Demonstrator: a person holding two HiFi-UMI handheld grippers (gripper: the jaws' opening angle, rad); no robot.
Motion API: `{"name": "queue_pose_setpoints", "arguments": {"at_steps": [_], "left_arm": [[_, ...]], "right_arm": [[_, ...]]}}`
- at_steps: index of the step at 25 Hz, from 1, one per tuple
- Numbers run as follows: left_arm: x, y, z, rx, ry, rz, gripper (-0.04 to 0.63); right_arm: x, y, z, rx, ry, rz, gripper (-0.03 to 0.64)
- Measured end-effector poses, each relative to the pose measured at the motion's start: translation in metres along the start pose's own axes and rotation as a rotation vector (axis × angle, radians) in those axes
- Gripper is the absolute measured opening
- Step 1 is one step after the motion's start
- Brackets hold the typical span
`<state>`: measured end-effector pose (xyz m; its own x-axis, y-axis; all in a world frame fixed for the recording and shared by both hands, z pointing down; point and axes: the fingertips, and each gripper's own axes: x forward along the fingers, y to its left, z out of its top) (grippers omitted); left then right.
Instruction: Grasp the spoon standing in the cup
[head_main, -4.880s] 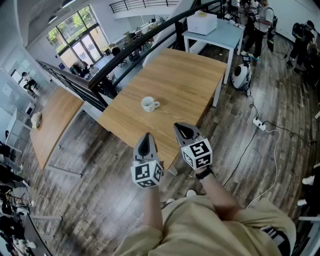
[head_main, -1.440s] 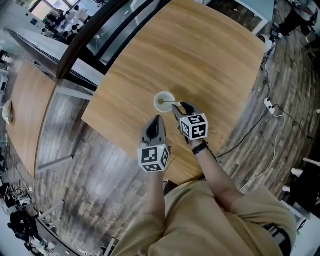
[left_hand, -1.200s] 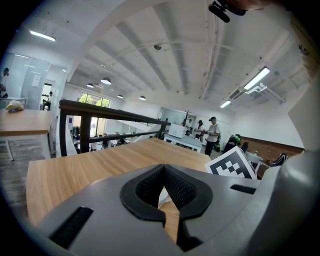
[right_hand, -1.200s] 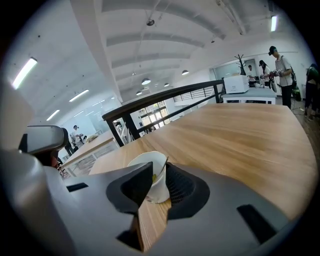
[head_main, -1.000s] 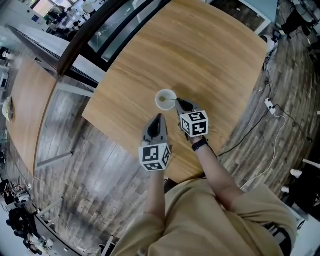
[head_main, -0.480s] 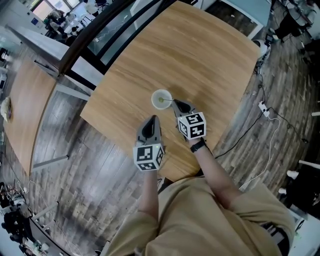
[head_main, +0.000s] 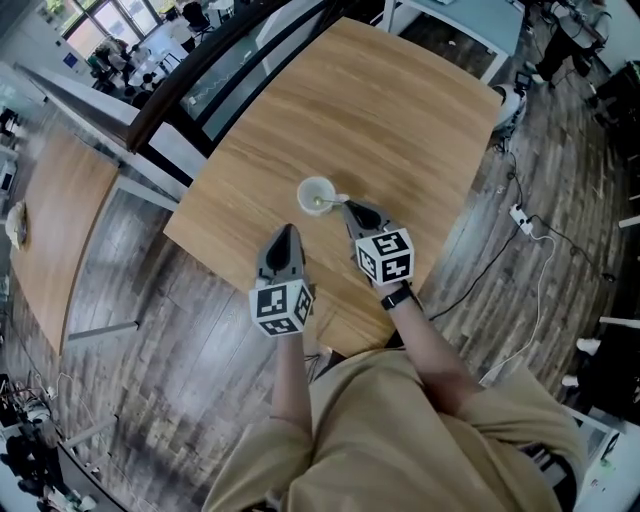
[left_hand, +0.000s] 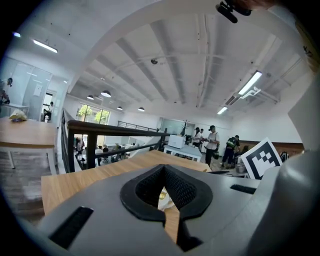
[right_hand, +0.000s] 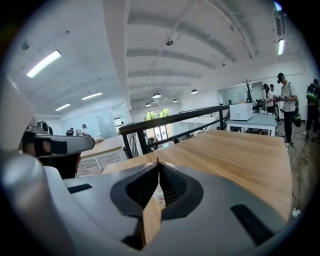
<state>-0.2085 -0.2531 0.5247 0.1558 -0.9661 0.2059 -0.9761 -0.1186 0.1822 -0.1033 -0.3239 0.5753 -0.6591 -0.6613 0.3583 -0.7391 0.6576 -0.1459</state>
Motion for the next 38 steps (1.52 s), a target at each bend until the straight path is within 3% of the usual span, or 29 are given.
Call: {"name": "queue_pose_setpoints", "arguments": {"at_steps": [22, 38], "left_arm": [[-0.08, -0.057, 0.091, 0.1, -0.186, -0.064, 0.012], [-0.119, -0.085, 0.116, 0.122, -0.283, -0.106, 0.012]], "right_arm": [[-0.136, 0.062, 0.11, -0.124, -0.293, -0.029, 0.018], [-0.191, 0.093, 0.135, -0.182, -0.387, -0.054, 0.018]]}}
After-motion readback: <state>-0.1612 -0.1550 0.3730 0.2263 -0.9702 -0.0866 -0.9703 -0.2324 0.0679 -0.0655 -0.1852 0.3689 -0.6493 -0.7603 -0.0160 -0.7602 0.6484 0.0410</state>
